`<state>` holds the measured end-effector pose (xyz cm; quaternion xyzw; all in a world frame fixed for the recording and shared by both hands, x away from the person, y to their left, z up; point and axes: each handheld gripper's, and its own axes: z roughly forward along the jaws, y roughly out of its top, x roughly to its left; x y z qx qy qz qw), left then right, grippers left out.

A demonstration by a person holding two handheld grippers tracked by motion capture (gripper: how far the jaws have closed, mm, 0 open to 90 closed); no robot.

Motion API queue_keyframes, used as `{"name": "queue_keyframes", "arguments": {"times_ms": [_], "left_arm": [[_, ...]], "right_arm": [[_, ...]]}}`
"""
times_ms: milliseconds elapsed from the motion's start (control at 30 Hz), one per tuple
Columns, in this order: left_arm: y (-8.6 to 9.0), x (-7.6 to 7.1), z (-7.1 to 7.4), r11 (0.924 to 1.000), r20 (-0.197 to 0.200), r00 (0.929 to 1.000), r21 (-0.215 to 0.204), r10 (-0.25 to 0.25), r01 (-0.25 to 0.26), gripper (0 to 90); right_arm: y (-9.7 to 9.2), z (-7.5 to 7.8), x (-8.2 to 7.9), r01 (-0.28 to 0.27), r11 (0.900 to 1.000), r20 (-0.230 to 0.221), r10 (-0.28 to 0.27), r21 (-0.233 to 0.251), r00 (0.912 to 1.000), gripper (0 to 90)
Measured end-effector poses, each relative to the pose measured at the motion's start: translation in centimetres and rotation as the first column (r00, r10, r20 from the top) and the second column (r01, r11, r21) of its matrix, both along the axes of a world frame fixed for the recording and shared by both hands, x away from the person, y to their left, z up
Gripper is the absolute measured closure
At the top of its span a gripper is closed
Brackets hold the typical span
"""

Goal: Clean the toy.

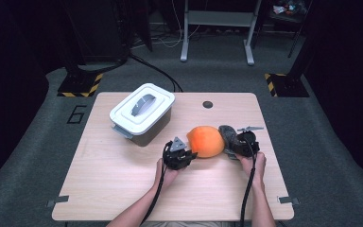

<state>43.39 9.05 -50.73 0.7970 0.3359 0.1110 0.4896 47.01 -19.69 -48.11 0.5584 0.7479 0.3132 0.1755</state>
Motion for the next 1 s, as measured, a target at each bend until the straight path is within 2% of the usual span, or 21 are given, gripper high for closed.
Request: {"name": "queue_keyframes", "arguments": {"times_ms": [167, 233, 300, 367, 467, 567, 633, 700, 733, 767, 867, 933, 1000], "left_arm": [[0.1, 0.0, -0.1, 1.0, 0.005, 1.0, -0.002, -0.004, 0.004, 77.7], [0.1, 0.0, -0.1, 1.0, 0.01, 0.9999, 0.0, -0.004, 0.004, 77.4], [0.1, 0.0, -0.2, 1.0, 0.014, 0.9999, -0.005, -0.003, 0.003, 77.1], [0.1, 0.0, -0.2, 1.0, 0.016, 0.9999, -0.005, -0.005, 0.005, 76.6], [0.1, -0.1, -0.1, 1.0, 0.025, 0.9997, 0.001, -0.004, 0.004, 75.5], [0.3, 0.0, 0.0, 1.0, 0.048, 0.9988, 0.004, 0.001, -0.001, 71.6], [0.3, -0.1, -0.1, 0.9999, 0.054, 0.9985, -0.007, 0.013, -0.012, 65.3], [0.2, -0.2, 0.0, 0.9996, 0.074, 0.9969, 0.015, 0.025, -0.026, 59.2], [0.0, -0.3, 0.0, 0.9988, 0.088, 0.9955, 0.03, 0.034, -0.037, 54.5], [0.0, -0.3, 0.1, 0.9974, 0.108, 0.9934, 0.056, 0.039, -0.046, 51.4], [-0.2, -0.3, 0.3, 0.9948, 0.143, 0.9878, 0.07, 0.063, -0.073, 44.9], [-0.4, -0.3, 0.4, 0.9931, 0.164, 0.9841, 0.085, 0.067, -0.082, 41.2], [-0.7, -0.3, 0.4, 0.9901, 0.191, 0.9796, 0.112, 0.063, -0.085, 38.7]], "right_arm": [[-0.3, 2.7, -2.0, -0.011, 0.9998, 0.089, 0.01, 0.015, 0.996, 72.5], [0.1, 3.9, -2.7, -0.044, 0.9989, 0.127, 0.041, 0.019, 0.991, 72.5], [0.9, 4.7, -3.1, -0.084, 0.9962, 0.144, 0.08, 0.022, 0.9864, 72.5], [2.0, 5.0, -3.0, -0.116, 0.9932, 0.144, 0.115, -0.001, 0.9828, 72.4], [3.5, 4.5, -2.5, -0.142, 0.9895, 0.123, 0.144, -0.026, 0.9819, 72.4], [3.9, 4.0, -2.0, -0.129, 0.9911, 0.113, 0.132, -0.034, 0.9848, 72.4], [3.9, 4.0, -1.7, -0.12, 0.9926, 0.115, 0.121, -0.016, 0.986, 72.4], [3.7, 4.0, -1.5, -0.129, 0.9912, 0.113, 0.132, -0.03, 0.9849, 72.3], [3.8, 4.0, -1.4, -0.124, 0.9921, 0.115, 0.125, -0.021, 0.9854, 72.3], [3.8, 4.0, -1.4, -0.122, 0.9923, 0.113, 0.124, -0.023, 0.9859, 72.3], [3.8, 4.0, -1.2, -0.108, 0.9941, 0.106, 0.108, -0.013, 0.9884, 72.3], [3.8, 4.0, -1.0, -0.116, 0.9928, 0.108, 0.119, -0.027, 0.987, 72.3], [3.9, 4.0, -0.9, -0.105, 0.9943, 0.106, 0.106, -0.019, 0.9887, 72.3]]}}
